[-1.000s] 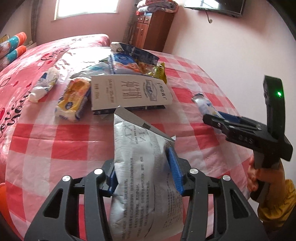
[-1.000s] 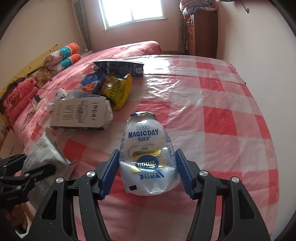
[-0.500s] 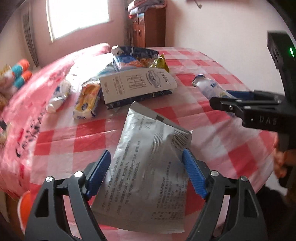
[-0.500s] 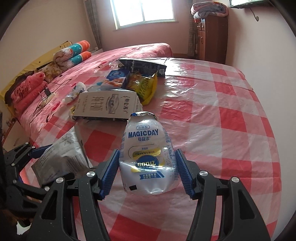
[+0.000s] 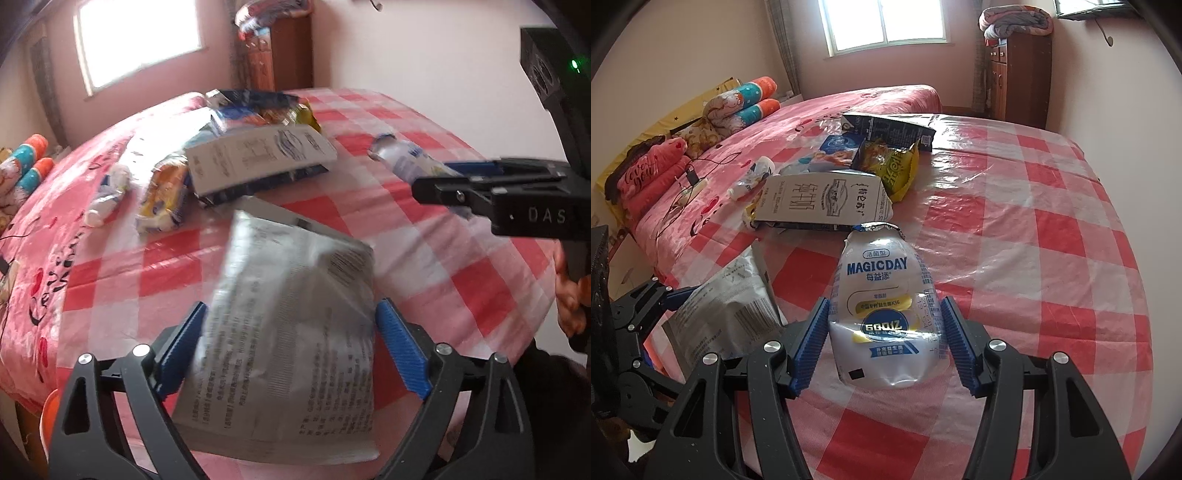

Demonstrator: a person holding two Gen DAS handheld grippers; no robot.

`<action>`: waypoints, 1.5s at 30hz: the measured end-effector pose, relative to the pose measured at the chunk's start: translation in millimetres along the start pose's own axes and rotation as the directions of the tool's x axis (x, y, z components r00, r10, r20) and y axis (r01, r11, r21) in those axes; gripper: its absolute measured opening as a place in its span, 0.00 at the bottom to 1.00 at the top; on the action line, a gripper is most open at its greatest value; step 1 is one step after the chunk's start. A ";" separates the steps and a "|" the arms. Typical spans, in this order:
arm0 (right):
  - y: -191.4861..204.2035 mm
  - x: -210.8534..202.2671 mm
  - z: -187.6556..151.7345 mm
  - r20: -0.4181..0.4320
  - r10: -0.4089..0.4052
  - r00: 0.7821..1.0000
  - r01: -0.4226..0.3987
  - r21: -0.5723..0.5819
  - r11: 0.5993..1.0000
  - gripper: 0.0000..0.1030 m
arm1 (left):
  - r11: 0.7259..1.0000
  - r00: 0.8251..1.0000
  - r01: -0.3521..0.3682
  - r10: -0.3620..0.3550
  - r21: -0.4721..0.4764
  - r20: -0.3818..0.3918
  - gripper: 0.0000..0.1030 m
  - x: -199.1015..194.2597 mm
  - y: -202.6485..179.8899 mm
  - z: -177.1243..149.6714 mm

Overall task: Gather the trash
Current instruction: 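Carry the grey pouch and white bottle toward the orange bucket with both grippers, then open the left gripper over the orange bucket while the right gripper drops the bottle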

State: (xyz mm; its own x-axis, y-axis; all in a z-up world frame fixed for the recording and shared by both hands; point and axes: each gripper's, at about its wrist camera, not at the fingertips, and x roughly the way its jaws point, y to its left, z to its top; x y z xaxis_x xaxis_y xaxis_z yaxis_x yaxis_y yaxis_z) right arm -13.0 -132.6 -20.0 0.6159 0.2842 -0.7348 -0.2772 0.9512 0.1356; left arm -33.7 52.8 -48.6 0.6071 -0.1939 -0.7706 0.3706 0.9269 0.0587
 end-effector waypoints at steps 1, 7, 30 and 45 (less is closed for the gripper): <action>0.7 -0.2 -1.1 -0.002 0.000 1.000 0.000 -0.002 1.000 0.60 | 1.000 1.000 0.006 -0.006 0.011 -0.001 0.89 0.8 -1.9 -1.7; 6.7 -0.1 -5.9 -0.011 -0.003 1.000 0.003 -0.012 1.000 0.60 | 0.997 1.000 0.010 -0.010 -0.071 -0.001 0.78 8.0 7.1 -5.1; 106.2 16.7 23.9 -0.099 0.339 0.936 -0.345 -0.052 0.937 0.60 | 0.914 0.979 -0.077 0.144 -0.398 0.141 0.68 -76.9 101.3 -38.3; 277.6 59.3 39.2 -0.292 0.559 0.776 -0.622 -0.201 0.757 0.60 | 0.658 0.898 -0.404 0.417 -0.635 -0.140 0.69 -100.6 222.1 -157.6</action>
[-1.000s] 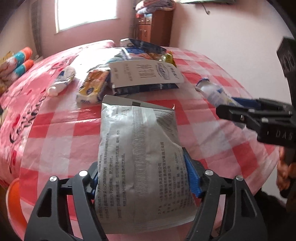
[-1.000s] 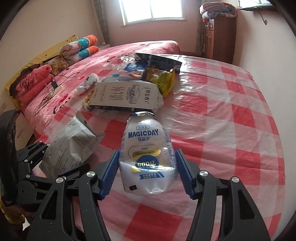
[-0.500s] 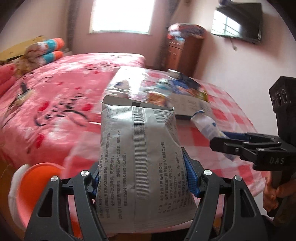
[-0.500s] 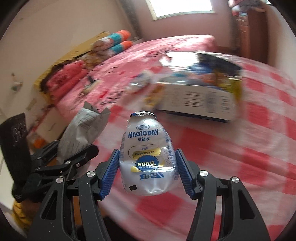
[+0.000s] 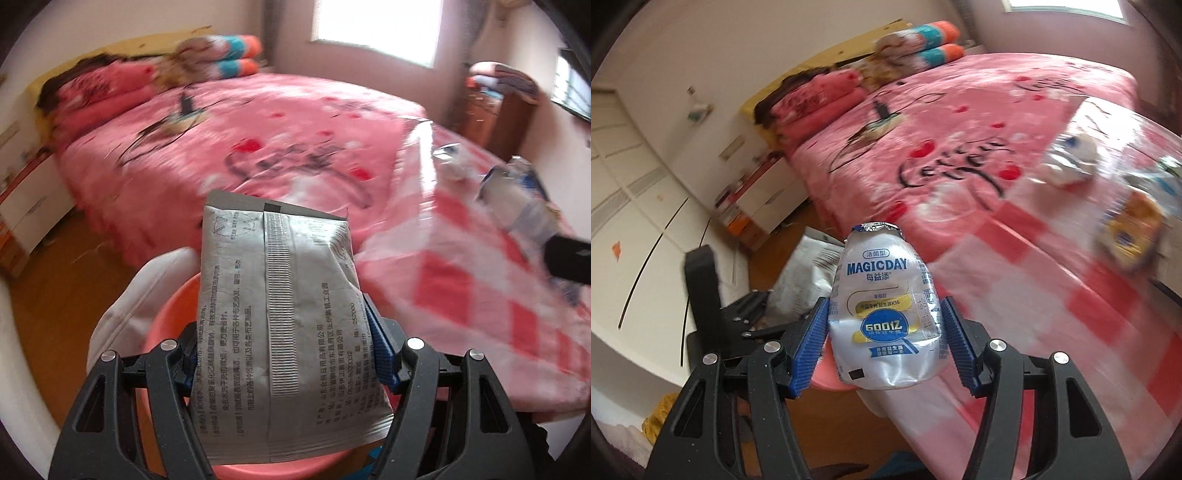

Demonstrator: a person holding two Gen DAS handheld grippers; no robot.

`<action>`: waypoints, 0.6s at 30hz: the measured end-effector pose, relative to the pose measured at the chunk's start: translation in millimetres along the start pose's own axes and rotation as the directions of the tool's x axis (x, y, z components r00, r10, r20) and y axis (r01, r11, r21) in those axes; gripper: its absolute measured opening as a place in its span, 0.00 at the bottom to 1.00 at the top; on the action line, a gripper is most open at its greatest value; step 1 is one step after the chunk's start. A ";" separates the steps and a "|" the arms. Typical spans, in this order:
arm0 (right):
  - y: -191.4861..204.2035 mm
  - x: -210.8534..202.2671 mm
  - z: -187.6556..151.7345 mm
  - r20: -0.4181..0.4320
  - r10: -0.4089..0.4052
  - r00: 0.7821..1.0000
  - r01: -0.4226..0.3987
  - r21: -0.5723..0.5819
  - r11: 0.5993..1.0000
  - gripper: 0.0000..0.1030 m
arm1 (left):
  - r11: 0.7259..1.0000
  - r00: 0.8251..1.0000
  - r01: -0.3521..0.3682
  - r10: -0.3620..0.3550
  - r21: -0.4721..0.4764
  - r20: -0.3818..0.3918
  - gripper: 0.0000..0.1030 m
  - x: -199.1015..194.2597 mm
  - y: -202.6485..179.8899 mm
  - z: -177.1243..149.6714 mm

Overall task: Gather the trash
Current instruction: 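Open the left gripper over the orange bucket while the right gripper drops the bottle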

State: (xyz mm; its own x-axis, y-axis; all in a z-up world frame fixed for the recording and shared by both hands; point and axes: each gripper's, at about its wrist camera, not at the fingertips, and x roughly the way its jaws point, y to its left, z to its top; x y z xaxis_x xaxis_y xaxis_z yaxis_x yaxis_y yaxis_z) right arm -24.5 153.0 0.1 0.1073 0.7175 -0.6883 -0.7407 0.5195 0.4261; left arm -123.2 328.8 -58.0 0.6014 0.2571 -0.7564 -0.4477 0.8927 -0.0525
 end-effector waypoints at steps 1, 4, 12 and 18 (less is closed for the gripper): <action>7.0 8.6 3.4 -0.009 0.008 1.000 -0.008 -0.016 1.000 0.60 | 1.000 1.000 -0.019 0.019 -0.010 -0.010 0.69 4.8 6.0 -1.7; 18.2 23.4 8.9 -0.025 0.026 0.999 -0.027 -0.042 0.999 0.60 | 0.997 0.997 -0.068 0.067 -0.028 -0.037 0.69 16.8 17.7 -6.6; 23.0 52.0 7.8 -0.056 0.011 0.998 -0.014 -0.054 0.998 0.85 | 0.979 0.977 -0.202 0.201 -0.012 -0.071 0.87 28.9 26.2 -10.9; 11.9 41.3 0.1 -0.037 -0.033 0.999 0.032 -0.028 0.999 0.89 | 0.974 0.972 -0.229 0.229 0.008 -0.047 0.88 26.1 21.6 -4.8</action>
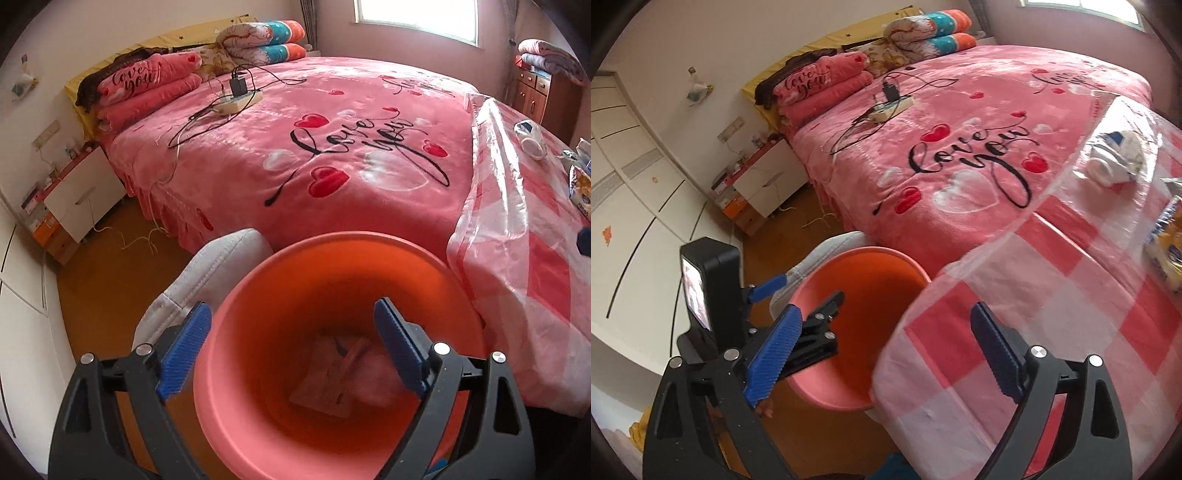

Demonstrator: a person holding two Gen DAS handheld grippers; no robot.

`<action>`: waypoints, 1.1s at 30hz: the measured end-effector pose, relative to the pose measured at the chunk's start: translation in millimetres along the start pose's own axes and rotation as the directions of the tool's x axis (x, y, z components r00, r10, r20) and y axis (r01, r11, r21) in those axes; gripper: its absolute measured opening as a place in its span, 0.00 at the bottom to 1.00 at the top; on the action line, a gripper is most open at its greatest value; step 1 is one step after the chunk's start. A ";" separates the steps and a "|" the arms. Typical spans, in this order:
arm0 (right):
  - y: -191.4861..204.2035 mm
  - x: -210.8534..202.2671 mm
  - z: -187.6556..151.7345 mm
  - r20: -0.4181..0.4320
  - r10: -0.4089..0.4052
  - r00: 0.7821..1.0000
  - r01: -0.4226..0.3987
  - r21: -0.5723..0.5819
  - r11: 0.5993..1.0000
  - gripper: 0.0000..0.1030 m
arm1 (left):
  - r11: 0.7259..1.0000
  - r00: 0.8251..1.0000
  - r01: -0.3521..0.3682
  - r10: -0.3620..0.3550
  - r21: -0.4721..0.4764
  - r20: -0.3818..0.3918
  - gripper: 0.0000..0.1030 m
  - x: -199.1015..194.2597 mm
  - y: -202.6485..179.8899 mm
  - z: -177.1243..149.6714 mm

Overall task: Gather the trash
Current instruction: 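Open the left gripper over the orange bucket while the right gripper drops the bottle, then move both grippers back over the table toward the remaining trash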

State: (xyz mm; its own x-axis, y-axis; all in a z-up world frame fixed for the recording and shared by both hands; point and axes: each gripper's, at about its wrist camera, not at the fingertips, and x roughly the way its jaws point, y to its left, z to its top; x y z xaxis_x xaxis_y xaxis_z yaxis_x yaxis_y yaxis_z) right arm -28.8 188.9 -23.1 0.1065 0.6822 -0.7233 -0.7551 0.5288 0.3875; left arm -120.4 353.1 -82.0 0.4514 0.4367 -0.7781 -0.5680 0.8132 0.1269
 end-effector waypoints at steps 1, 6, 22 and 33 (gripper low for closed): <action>-1.5 -2.7 -2.3 0.005 -0.013 1.000 0.013 0.001 1.000 0.89 | 1.000 1.000 0.001 -0.001 -0.002 0.006 0.88 -2.0 -1.0 1.3; -9.5 -15.1 -14.1 0.034 -0.062 0.997 0.063 -0.001 0.998 0.89 | 1.000 1.000 0.005 -0.006 0.011 0.022 0.88 -7.7 -9.3 7.1; -16.8 -34.2 -30.6 0.065 -0.076 0.995 0.076 -0.005 0.997 0.92 | 0.998 0.999 0.006 -0.009 0.069 0.039 0.88 -21.6 -36.6 12.3; -31.6 -57.3 -36.7 0.123 -0.113 0.986 0.109 0.033 0.993 0.92 | 0.995 0.998 -0.001 -0.005 0.104 0.061 0.88 -37.9 -54.9 20.3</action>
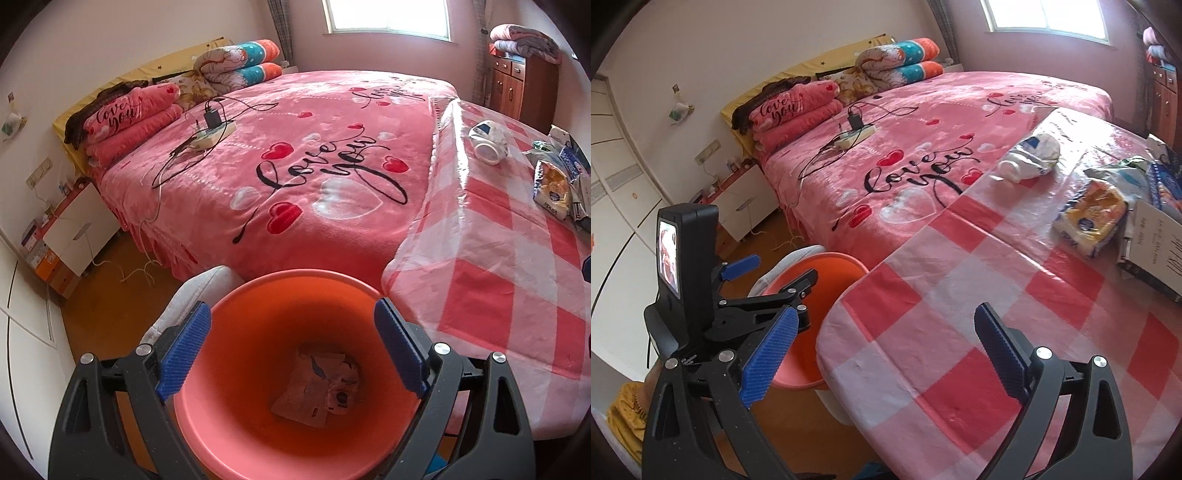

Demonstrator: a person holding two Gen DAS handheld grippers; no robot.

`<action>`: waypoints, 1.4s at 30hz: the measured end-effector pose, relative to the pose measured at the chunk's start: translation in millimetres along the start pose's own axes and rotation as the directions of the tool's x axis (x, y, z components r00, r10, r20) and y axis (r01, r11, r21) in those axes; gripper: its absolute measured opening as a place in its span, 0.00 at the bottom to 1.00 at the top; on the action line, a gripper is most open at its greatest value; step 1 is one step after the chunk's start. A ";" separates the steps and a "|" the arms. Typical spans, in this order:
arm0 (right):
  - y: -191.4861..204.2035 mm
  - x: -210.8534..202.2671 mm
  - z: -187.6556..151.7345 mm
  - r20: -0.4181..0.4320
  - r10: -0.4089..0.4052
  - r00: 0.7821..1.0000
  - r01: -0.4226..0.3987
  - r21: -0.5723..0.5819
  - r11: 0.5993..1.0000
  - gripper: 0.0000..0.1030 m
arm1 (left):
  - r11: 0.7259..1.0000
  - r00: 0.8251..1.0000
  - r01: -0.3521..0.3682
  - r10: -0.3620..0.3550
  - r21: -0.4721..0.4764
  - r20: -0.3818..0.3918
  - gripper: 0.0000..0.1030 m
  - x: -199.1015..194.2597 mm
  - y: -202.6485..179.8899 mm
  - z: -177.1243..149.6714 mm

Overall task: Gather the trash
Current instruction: 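Move both grippers back over the table toward the remaining trash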

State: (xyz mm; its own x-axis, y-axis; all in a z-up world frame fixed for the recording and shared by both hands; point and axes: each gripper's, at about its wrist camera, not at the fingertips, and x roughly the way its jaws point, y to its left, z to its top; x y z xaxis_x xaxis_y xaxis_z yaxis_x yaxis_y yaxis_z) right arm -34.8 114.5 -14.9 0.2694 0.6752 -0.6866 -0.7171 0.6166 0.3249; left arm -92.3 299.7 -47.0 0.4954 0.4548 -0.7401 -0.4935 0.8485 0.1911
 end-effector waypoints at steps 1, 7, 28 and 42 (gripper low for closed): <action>-3.7 -2.2 -0.7 0.006 0.005 1.000 -0.005 0.011 1.000 0.92 | 1.000 1.000 -0.002 0.002 0.006 0.003 0.88 -2.1 -2.7 1.2; -20.3 -13.5 -4.3 0.039 0.006 0.999 -0.007 0.047 0.999 0.92 | 0.999 1.000 -0.018 0.017 0.043 0.022 0.88 -14.8 -18.1 9.1; -109.3 -73.3 -28.2 0.207 -0.084 0.975 0.043 0.197 0.979 0.92 | 0.977 0.996 -0.033 0.015 0.208 0.086 0.88 -53.1 -101.8 31.1; -174.0 -102.6 -46.7 0.261 -0.142 0.955 0.050 0.329 0.943 0.93 | 0.959 0.994 0.083 -0.100 0.272 0.048 0.88 -62.6 -161.7 49.1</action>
State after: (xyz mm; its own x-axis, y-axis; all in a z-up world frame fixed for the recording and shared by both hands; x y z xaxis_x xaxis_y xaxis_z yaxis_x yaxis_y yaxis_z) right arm 32.2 -80.9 -31.4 0.5266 0.6632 -0.5319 -0.4515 0.7483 0.4860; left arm -8.4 147.4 0.1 0.5761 0.3805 -0.7234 -0.2378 0.9248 0.2971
